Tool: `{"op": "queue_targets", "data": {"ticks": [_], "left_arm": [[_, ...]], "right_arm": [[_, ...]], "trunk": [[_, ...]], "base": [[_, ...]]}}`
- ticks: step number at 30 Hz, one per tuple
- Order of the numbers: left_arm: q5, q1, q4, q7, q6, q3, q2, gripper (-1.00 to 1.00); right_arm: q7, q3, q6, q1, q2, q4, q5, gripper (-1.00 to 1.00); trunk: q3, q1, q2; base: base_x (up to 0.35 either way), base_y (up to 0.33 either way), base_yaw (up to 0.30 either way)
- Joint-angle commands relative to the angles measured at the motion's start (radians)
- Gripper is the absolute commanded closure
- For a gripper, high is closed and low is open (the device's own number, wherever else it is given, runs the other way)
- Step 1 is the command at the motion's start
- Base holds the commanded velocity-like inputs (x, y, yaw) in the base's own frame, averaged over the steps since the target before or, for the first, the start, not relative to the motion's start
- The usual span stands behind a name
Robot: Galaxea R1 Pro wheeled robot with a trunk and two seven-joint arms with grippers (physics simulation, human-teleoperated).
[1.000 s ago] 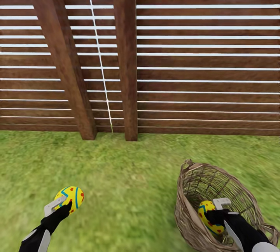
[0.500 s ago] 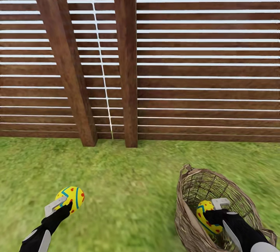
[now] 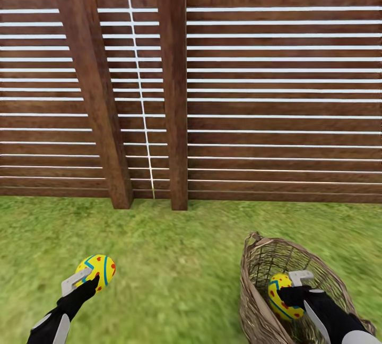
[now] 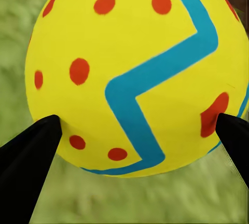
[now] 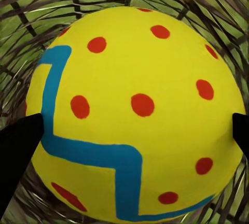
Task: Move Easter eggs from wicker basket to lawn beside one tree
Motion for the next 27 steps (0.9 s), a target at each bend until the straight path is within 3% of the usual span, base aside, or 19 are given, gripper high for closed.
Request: {"op": "queue_targets", "data": {"ticks": [1,10,16,27], "left_arm": [[0.001,-0.001,-0.002,-0.008,0.008,0.005,-0.001,1.00],[0.002,-0.001,0.017,-0.002,0.008,0.003,-0.001,1.00],[0.003,-0.001,0.017,-0.002,0.008,0.005,-0.001,1.00],[0.002,-0.001,0.018,-0.008,0.008,0.003,-0.001,1.00]], "right_arm": [[0.000,0.006,0.005,0.000,-0.001,-0.002,-0.004,1.00],[0.000,0.006,0.006,0.000,0.000,-0.001,-0.004,1.00],[0.001,0.007,0.007,0.000,-0.001,-0.002,-0.003,1.00],[0.001,0.008,0.007,0.000,0.000,-0.001,-0.003,1.00]], "trunk": [[0.003,-0.001,0.000],[0.038,-0.005,0.002],[0.061,-0.007,0.003],[0.104,-0.012,0.006]], "base": [[0.000,0.000,0.000],[-0.007,0.000,0.000],[-0.248,0.000,0.000],[-0.007,0.000,0.000]]}}
